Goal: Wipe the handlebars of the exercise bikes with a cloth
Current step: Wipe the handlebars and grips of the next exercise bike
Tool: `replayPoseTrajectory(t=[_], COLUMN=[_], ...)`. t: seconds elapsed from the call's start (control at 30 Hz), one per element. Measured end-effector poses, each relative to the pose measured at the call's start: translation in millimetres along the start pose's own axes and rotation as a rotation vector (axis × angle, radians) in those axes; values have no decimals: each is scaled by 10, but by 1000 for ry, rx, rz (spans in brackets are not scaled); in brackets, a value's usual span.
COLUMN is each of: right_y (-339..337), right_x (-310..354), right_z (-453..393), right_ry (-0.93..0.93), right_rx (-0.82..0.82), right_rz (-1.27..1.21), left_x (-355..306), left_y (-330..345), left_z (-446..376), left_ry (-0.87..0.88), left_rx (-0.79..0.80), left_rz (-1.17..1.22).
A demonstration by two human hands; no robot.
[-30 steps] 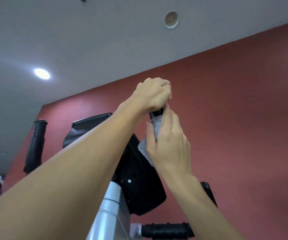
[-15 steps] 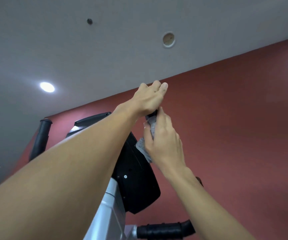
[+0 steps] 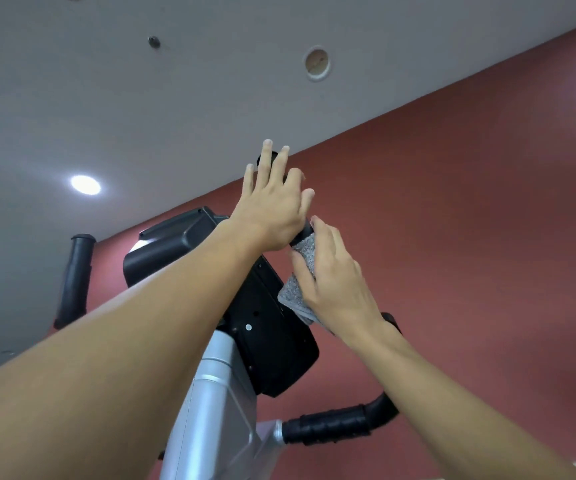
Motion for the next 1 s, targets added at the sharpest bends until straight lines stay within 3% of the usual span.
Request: replayPoseTrajectory(t=[0.2, 0.47, 0.6, 0.73, 0.9, 1.0], right_y=[164, 141, 401, 521, 336, 299], right_x=[-417, -331, -730, -1058, -623, -351], right_z=[591, 366, 878, 1360, 781, 407], right_ry=[81, 9, -9, -10, -41, -89], right_rx=[33, 19, -72, -21, 21, -119], right_rz=[13, -18, 157, 297, 93, 100], left_x=[-85, -116, -185, -262, -221, -212], left_y=[96, 219, 270, 349, 406, 396], left_z=[169, 280, 284, 273, 256, 258], left_ry=[97, 178, 258, 248, 251, 252], left_rx=[-5, -86, -85, -89, -154, -128], left_rz=[-172, -186, -279, -290, -296, -336])
Point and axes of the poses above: each hand's wrist, its own z-axis away from the middle knuckle, its own y-axis out of the palm, x = y × z, the point moved 1 cm from there along -z, towards the middle knuckle, and after that the axes turned 13 degrees about z, right-handed, at the moved point
